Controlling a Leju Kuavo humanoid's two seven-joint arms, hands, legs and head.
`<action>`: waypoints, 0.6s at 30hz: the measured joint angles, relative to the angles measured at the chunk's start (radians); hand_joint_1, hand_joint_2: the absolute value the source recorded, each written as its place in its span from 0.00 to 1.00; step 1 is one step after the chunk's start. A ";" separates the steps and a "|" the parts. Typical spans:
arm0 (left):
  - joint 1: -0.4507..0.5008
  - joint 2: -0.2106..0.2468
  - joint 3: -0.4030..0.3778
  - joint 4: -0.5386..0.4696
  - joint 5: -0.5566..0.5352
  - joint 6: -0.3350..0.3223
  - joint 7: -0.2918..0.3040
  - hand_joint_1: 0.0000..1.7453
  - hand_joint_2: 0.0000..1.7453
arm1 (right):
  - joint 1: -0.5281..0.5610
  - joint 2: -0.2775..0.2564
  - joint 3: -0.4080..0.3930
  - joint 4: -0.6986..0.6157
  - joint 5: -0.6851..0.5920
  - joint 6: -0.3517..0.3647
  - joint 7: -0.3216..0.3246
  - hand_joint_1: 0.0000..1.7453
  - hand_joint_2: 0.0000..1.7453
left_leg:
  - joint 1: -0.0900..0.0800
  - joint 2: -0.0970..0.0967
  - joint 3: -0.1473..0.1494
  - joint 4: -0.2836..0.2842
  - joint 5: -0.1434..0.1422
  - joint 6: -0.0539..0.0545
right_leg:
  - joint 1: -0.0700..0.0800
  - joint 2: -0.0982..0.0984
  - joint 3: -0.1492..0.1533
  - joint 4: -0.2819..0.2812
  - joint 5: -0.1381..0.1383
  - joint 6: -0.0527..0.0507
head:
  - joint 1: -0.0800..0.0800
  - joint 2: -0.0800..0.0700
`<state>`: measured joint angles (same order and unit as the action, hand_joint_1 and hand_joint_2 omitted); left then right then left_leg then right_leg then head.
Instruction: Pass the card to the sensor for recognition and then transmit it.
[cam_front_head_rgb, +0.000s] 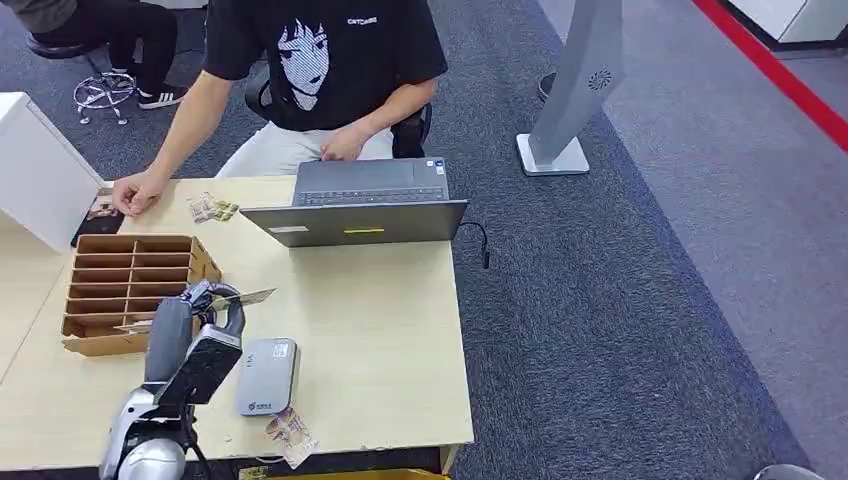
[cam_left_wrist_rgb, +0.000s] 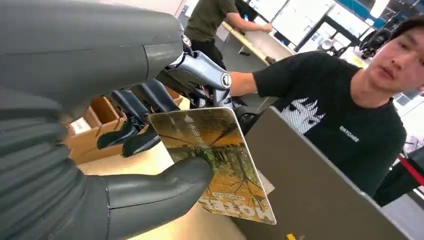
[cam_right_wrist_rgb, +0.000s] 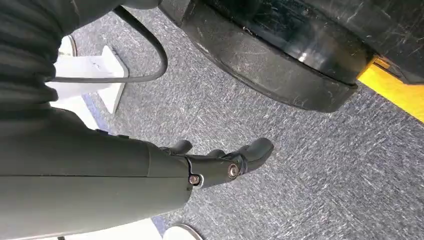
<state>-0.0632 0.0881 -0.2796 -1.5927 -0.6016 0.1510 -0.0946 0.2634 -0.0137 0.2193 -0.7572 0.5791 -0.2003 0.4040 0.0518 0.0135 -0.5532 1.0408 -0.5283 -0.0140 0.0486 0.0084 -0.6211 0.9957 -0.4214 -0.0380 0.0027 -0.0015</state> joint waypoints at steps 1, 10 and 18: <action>0.003 0.001 0.000 0.000 0.002 -0.006 0.003 1.00 1.00 | 0.000 0.003 -0.005 0.001 0.004 0.000 0.000 0.00 1.00 | 0.000 0.000 0.000 0.000 0.000 0.000 | 0.000 0.000 0.000 0.000 0.000 0.000 | 0.000 0.000; 0.031 0.002 0.000 0.011 0.005 -0.022 0.019 1.00 1.00 | 0.006 0.019 -0.042 0.002 0.034 0.003 -0.005 0.00 1.00 | 0.001 0.000 0.000 0.000 0.000 -0.001 | 0.001 0.000 0.000 0.000 0.000 0.000 | 0.000 0.000; 0.048 0.002 0.000 0.038 0.005 -0.035 0.035 1.00 1.00 | 0.008 0.029 -0.066 0.004 0.048 0.006 -0.011 0.00 1.00 | 0.002 0.000 0.000 0.000 -0.001 -0.003 | 0.002 0.000 0.001 0.000 -0.001 -0.002 | 0.000 0.000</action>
<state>-0.0157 0.0900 -0.2796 -1.5545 -0.5970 0.1164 -0.0595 0.2717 0.0149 0.1530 -0.7534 0.6275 -0.1942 0.3925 0.0543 0.0134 -0.5532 1.0409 -0.5293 -0.0166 0.0510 0.0084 -0.6205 0.9957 -0.4220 -0.0396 0.0027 -0.0015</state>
